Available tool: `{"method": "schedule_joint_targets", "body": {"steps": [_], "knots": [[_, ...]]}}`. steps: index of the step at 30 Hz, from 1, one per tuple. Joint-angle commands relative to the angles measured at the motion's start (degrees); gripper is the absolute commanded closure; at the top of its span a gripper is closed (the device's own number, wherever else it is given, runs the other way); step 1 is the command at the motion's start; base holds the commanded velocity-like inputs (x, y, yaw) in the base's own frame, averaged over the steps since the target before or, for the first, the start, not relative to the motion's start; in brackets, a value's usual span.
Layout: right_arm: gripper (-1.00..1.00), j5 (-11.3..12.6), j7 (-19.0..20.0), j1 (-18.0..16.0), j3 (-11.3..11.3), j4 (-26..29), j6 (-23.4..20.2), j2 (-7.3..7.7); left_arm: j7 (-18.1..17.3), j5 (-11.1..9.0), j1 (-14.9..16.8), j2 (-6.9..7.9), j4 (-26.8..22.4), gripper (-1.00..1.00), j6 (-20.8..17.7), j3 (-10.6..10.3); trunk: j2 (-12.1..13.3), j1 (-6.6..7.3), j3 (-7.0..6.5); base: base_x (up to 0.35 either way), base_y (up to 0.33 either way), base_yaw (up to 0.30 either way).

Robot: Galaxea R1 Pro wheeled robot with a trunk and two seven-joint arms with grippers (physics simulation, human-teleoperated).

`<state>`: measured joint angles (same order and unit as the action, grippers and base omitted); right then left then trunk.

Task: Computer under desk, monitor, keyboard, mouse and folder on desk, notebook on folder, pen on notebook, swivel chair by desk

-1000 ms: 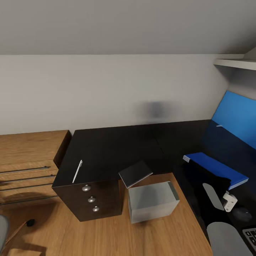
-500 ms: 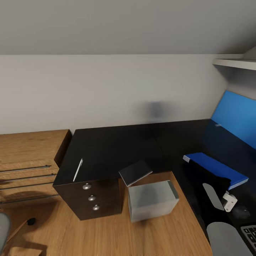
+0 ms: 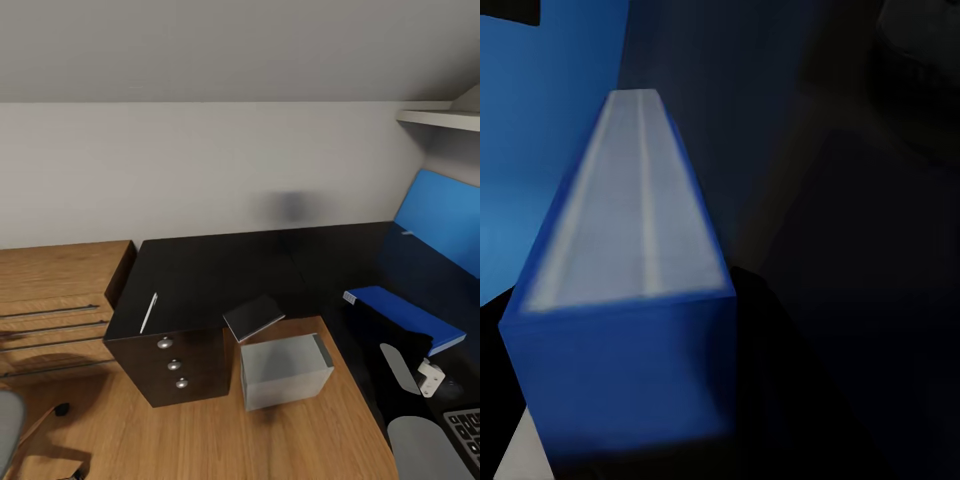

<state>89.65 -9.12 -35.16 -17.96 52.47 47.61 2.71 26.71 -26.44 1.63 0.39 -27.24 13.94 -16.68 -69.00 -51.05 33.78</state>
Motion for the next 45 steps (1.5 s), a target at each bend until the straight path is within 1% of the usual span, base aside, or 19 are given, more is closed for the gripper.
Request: {"method": "schedule_joint_targets", "body": {"steps": [1, 6, 13, 28, 29, 45], "knots": [[1.0, 2.29, -0.55, 0.0, -0.05, -0.35, 0.46, 0.01, 0.36, -0.54, 0.04, 0.05, 0.0, -1.0, 0.31, -0.46, -0.03, 0.02, 0.06, -0.145, 0.0, 0.0], [1.0, 2.29, -0.55, 0.0, -0.05, -0.35, 0.45, 0.01, 0.36, -0.54, 0.04, 0.05, -0.04, -1.0, 0.3, -0.46, -0.03, 0.02, 0.06, -0.042, 0.003, 0.0], [1.0, 2.29, -0.55, 0.0, -0.05, -0.35, 0.43, 0.01, 0.36, -0.55, 0.04, 0.05, -0.06, -1.0, 0.32, -0.46, -0.03, 0.02, 0.06, -0.003, 0.158, 0.0], [1.0, 2.35, -0.63, 0.0, 0.03, -0.35, 0.39, 0.05, 0.36, -0.58, 0.04, 0.05, -0.08, -1.0, 0.3, -0.41, -0.03, 0.02, 0.06, 0.0, 0.005, 0.0], [-1.0, 2.34, -0.63, 0.0, 0.03, -0.35, 0.38, 0.05, 0.36, -0.58, 0.04, 0.05, -0.09, -1.0, 0.32, -0.4, -0.03, 0.02, 0.06, 0.0, 0.0, 0.0], [-1.0, 2.29, -0.64, 0.0, 0.03, -0.35, 0.38, 0.1, 0.36, -0.54, 0.04, 0.04, -0.09, -1.0, 0.39, -0.45, -0.03, 0.02, 0.06, 0.0, 0.0, 0.0]]}}
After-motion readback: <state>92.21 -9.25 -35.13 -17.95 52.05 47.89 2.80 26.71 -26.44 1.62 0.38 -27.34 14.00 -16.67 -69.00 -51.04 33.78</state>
